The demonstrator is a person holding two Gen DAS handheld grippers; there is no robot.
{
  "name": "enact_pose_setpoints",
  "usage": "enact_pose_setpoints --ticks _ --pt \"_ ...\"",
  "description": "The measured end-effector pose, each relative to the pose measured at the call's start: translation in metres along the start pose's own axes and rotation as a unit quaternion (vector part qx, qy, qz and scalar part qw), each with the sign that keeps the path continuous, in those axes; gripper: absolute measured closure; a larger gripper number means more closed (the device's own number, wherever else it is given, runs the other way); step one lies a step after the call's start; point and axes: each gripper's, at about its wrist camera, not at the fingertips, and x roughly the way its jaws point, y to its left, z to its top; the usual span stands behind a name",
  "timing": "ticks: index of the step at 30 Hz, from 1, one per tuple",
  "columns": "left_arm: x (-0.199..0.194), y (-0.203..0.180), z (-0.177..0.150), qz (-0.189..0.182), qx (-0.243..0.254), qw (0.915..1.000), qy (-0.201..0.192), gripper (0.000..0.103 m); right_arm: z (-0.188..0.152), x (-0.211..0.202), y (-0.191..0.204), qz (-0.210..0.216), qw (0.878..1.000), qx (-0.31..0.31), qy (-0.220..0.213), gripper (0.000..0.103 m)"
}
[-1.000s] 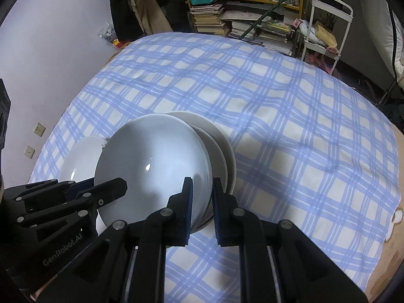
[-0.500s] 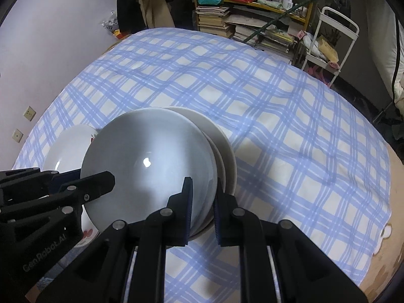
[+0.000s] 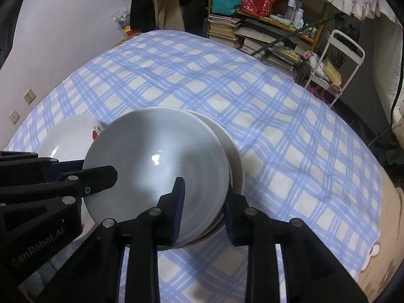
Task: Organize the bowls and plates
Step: 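Lower the patterned bowl into the white bowl and open both tools, then close the right tool on the bowl stack rim while the left tool grips its other rim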
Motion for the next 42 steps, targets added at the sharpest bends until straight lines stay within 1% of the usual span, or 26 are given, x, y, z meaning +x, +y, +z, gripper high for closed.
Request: enact_pose_setpoints --ticks 3,9,11,13,18,19,22,25,27,28,29,30,32,34,36,37,38,39,41,42 --pt "-0.002 -0.001 0.000 0.002 0.003 1.0000 -0.004 0.089 -0.002 0.000 0.002 -0.003 1.000 -0.008 -0.004 0.070" --pt "-0.004 0.000 -0.001 0.002 0.003 1.0000 -0.004 0.089 -0.004 -0.003 0.008 -0.011 1.000 -0.025 -0.011 0.063" --pt "-0.005 0.000 -0.001 0.002 0.002 1.0000 -0.006 0.089 -0.004 -0.004 0.010 -0.021 0.999 -0.032 -0.014 0.056" --pt "-0.007 0.000 -0.001 0.002 0.001 1.0000 -0.009 0.089 -0.005 -0.005 0.009 -0.026 0.999 -0.031 -0.016 0.055" --pt "-0.012 0.005 0.000 0.002 -0.006 0.9999 -0.014 0.089 -0.004 -0.008 0.006 -0.019 0.999 -0.026 -0.016 0.054" --pt "-0.013 0.007 0.000 0.007 -0.006 0.9998 -0.018 0.087 -0.004 -0.008 0.006 -0.016 0.999 -0.025 -0.017 0.053" --pt "-0.018 0.010 0.001 0.012 -0.008 0.9996 -0.025 0.086 -0.002 -0.012 0.003 -0.008 1.000 -0.009 -0.023 0.045" --pt "-0.020 0.017 0.004 0.011 -0.018 0.9994 -0.027 0.085 0.000 -0.017 -0.005 0.004 0.999 0.014 -0.032 0.042" --pt "-0.021 0.022 0.006 0.020 -0.020 0.9992 -0.028 0.084 0.001 -0.020 -0.012 0.007 0.999 0.034 -0.034 0.036" --pt "-0.021 0.023 0.008 0.028 -0.018 0.9990 -0.030 0.084 0.002 -0.022 -0.016 0.007 0.999 0.040 -0.034 0.031" --pt "-0.021 0.025 0.009 0.036 -0.015 0.9987 -0.032 0.082 0.002 -0.023 -0.020 0.007 0.998 0.049 -0.035 0.027" --pt "-0.021 0.026 0.010 0.045 -0.012 0.9984 -0.033 0.079 0.003 -0.025 -0.025 0.008 0.998 0.059 -0.036 0.025" --pt "-0.022 0.029 0.012 0.053 -0.008 0.9979 -0.037 0.068 0.004 -0.027 -0.035 0.012 0.996 0.081 -0.037 0.018" --pt "-0.023 0.030 0.014 0.057 -0.006 0.9976 -0.040 0.062 0.005 -0.029 -0.045 0.013 0.994 0.099 -0.038 0.013" --pt "-0.026 0.029 0.015 0.067 0.013 0.9966 -0.045 0.060 0.006 -0.031 -0.053 0.009 0.993 0.112 -0.037 0.009" --pt "-0.027 0.027 0.016 0.069 0.032 0.9961 -0.045 0.057 0.006 -0.032 -0.057 0.002 0.992 0.121 -0.037 0.005" --pt "-0.029 0.024 0.017 0.068 0.047 0.9955 -0.046 0.052 0.005 -0.032 -0.060 -0.003 0.991 0.127 -0.038 0.002" --pt "-0.031 0.022 0.018 0.065 0.055 0.9951 -0.049 0.049 0.005 -0.033 -0.064 -0.005 0.990 0.135 -0.039 0.002" --pt "-0.035 0.019 0.020 0.061 0.067 0.9942 -0.058 0.037 0.005 -0.034 -0.070 -0.003 0.989 0.145 -0.038 0.002" --pt "-0.036 0.019 0.021 0.063 0.070 0.9936 -0.062 0.036 0.005 -0.034 -0.072 -0.004 0.988 0.148 -0.036 0.002"
